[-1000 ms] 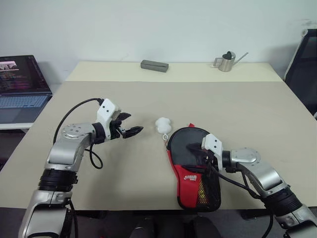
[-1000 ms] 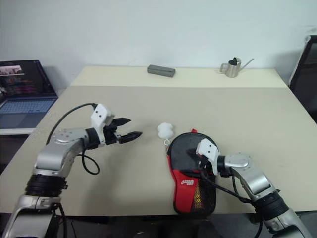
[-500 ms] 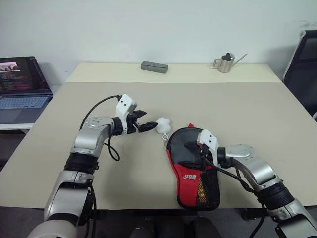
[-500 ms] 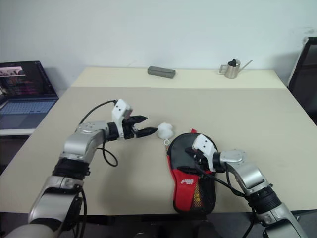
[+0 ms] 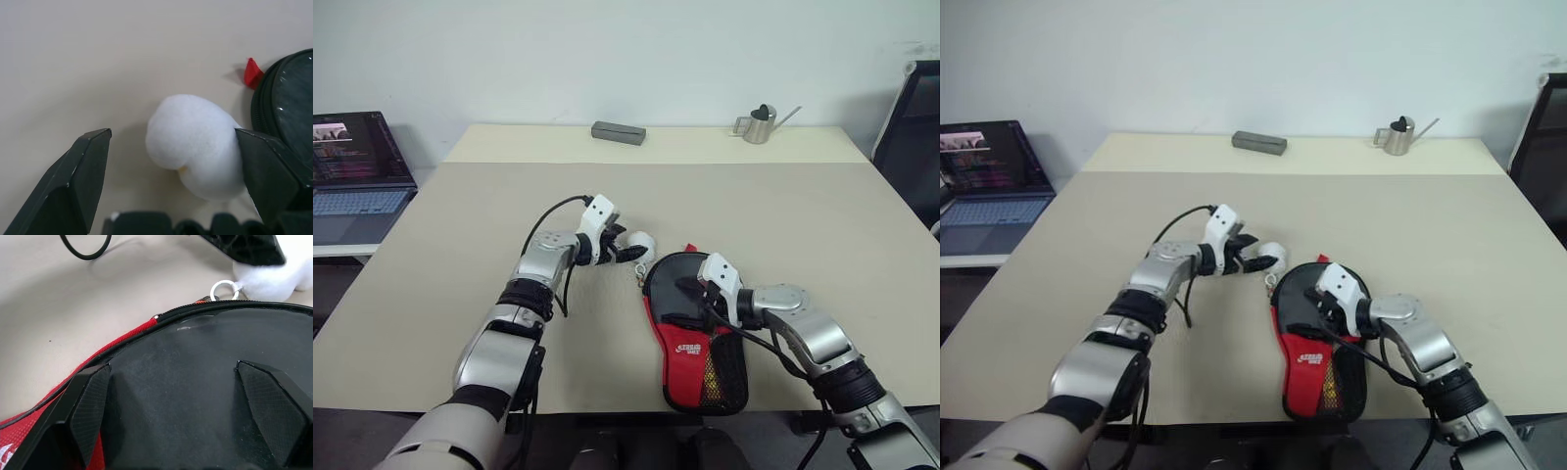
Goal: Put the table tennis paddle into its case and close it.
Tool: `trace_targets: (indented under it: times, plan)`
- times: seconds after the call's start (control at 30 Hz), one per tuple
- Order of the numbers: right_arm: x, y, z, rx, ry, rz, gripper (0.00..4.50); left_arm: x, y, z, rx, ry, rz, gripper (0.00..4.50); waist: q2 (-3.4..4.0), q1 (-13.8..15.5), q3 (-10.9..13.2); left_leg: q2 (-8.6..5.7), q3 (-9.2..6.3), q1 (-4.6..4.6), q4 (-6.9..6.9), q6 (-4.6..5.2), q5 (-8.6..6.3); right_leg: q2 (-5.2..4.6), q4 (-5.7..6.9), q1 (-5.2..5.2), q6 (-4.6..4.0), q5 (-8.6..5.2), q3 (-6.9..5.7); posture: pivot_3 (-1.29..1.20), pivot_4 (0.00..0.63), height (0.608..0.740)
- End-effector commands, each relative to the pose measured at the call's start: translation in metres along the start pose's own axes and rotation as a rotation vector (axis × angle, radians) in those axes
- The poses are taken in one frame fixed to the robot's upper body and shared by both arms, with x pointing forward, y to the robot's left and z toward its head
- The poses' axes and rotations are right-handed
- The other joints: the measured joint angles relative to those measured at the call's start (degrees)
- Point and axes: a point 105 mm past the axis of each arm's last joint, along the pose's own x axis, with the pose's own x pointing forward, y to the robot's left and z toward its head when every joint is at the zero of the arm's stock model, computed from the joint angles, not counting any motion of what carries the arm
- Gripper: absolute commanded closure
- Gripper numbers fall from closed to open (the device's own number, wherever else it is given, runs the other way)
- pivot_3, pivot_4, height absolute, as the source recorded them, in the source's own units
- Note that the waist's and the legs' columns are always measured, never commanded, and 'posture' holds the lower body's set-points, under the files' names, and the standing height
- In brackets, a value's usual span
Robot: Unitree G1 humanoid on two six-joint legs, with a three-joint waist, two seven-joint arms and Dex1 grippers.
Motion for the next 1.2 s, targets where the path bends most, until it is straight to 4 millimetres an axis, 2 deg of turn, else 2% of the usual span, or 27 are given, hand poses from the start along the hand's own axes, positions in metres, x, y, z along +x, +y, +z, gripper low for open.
trace_targets:
  times: [0.03, 0.33, 0.43, 0.7, 0.77, 0.8, 1.0, 1.2]
  plan:
    - [0.0, 0.002, -0.007, 0.019, 0.026, -0.007, 0.02, 0.005, -0.001, 0.0, 0.016, 0.012, 0.0, 0.21, -0.01, 0.0, 0.0, 0.0, -0.01, 0.0, 0.01, 0.01, 0.0, 0.0, 0.01, 0.0, 0.01, 0.0, 0.0, 0.0, 0.15, 0.74]
    - [0.003, 0.001, -0.002, 0.016, 0.008, -0.021, 0.02, 0.014, -0.011, -0.008, -0.029, 0.03, -0.029, 0.21, -0.02, 0.0, 0.0, 0.0, -0.01, 0.0, 0.13, 0.11, -0.06, 0.05, 0.03, 0.04, 0.08, 0.06, 0.0, 0.0, 0.15, 0.74]
    - [0.003, 0.0, -0.001, 0.013, 0.0, -0.035, 0.0, 0.016, -0.013, -0.008, -0.035, 0.02, -0.034, 0.83, -0.02, 0.0, 0.0, 0.0, -0.02, 0.0, 0.17, 0.11, -0.06, 0.09, 0.06, 0.04, 0.06, 0.08, 0.0, 0.0, 0.15, 0.74]
    - [0.005, -0.006, -0.004, 0.037, 0.021, -0.104, 0.0, 0.012, -0.017, -0.008, -0.031, 0.002, -0.077, 3.64, -0.02, 0.0, 0.0, 0.01, -0.03, -0.03, 0.35, 0.11, -0.06, 0.16, 0.08, 0.05, 0.03, 0.18, 0.02, 0.0, 0.15, 0.74]
    - [0.005, -0.008, -0.01, 0.038, 0.048, -0.119, 0.0, 0.01, -0.017, -0.006, -0.023, -0.004, -0.087, 4.2, -0.01, 0.0, 0.0, 0.01, -0.03, -0.03, 0.36, 0.11, -0.06, 0.18, 0.08, 0.05, 0.01, 0.21, 0.02, 0.0, 0.15, 0.74]
    - [0.005, -0.01, -0.015, 0.045, 0.07, -0.131, 0.0, 0.008, -0.017, -0.005, -0.018, -0.009, -0.094, 4.34, -0.01, 0.0, 0.0, 0.01, -0.03, -0.03, 0.36, 0.11, -0.06, 0.18, 0.08, 0.05, 0.02, 0.23, 0.02, 0.0, 0.15, 0.74]
    - [0.001, -0.022, -0.033, 0.079, 0.154, -0.211, 0.0, 0.005, -0.011, 0.002, 0.02, -0.011, -0.07, 4.35, -0.01, 0.0, 0.0, 0.02, -0.04, -0.03, 0.39, 0.11, -0.06, 0.18, 0.07, 0.07, 0.03, 0.25, 0.03, 0.0, 0.15, 0.74]
    - [-0.002, -0.022, -0.043, 0.095, 0.19, -0.261, 0.0, 0.015, -0.01, 0.021, 0.078, -0.046, -0.044, 4.35, -0.02, 0.1, -0.1, 0.01, -0.04, -0.03, 0.43, 0.11, -0.06, 0.18, 0.06, 0.1, 0.06, 0.28, 0.02, 0.0, 0.15, 0.74]
